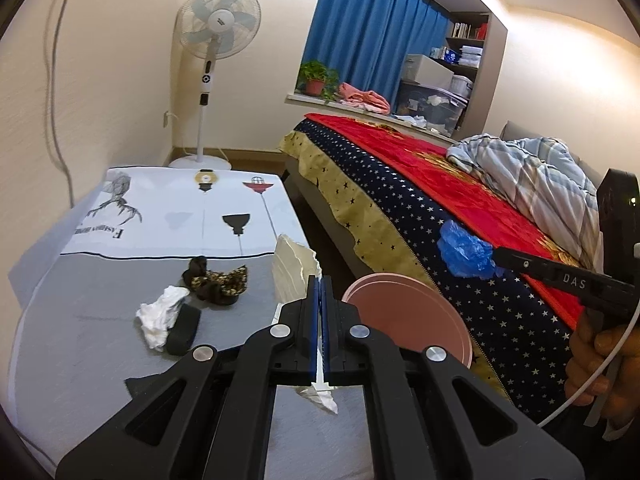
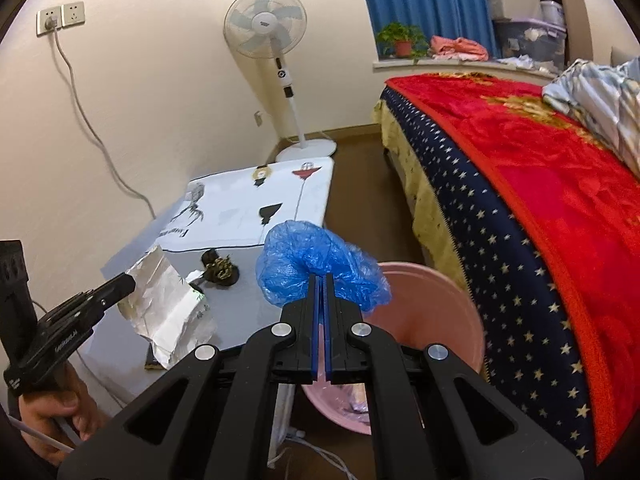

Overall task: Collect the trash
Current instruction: 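Carry the blue bag in the right gripper and white paper in the left over the bin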

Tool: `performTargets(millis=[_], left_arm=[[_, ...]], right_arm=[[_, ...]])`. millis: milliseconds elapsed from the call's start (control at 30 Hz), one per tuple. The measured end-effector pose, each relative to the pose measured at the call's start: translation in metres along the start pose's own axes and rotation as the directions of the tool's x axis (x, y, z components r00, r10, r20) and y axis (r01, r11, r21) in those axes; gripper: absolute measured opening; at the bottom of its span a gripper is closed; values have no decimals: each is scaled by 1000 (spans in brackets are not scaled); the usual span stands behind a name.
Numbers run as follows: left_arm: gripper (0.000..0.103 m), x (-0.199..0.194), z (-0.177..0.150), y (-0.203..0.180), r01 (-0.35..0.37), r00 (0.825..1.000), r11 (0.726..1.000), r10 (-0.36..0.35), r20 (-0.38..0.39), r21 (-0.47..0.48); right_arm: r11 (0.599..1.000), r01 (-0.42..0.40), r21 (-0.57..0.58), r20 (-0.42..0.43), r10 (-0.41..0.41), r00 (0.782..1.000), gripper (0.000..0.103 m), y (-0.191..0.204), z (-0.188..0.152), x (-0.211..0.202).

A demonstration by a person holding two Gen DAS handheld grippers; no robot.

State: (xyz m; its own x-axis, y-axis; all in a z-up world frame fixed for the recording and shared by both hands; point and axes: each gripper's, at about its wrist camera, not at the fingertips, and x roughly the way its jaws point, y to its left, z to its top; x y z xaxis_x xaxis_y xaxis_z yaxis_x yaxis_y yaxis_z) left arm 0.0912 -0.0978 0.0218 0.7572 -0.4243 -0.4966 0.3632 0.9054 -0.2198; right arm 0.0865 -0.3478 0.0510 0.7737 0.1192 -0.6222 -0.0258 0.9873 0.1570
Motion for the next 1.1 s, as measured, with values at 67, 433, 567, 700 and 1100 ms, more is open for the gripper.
performTargets(millis=[67,433,567,700,1100], left_arm=[[1,7,-1,-5,13,1000,1000,-13,-5,3],[1,38,-1,-29,65,998,998,-65,-23,17],[1,49,-1,-34,81,996,997,-80,-31,11],[1,57,-1,-40,93,995,996,-93,-36,9],[1,80,-3,-60,133,989,991,-132,-65,11]], right_arm=[[1000,4,12,-3,-4,1000,2,-3,0,2],[997,42,66,-18,-41,999,2,-24,-4,10],[996,57,69,-23,-55,998,2,-27,-4,12],[995,68,77,-28,-66,997,2,-31,-5,14],[989,117,87,-36,-114,993,2,-39,-6,17]])
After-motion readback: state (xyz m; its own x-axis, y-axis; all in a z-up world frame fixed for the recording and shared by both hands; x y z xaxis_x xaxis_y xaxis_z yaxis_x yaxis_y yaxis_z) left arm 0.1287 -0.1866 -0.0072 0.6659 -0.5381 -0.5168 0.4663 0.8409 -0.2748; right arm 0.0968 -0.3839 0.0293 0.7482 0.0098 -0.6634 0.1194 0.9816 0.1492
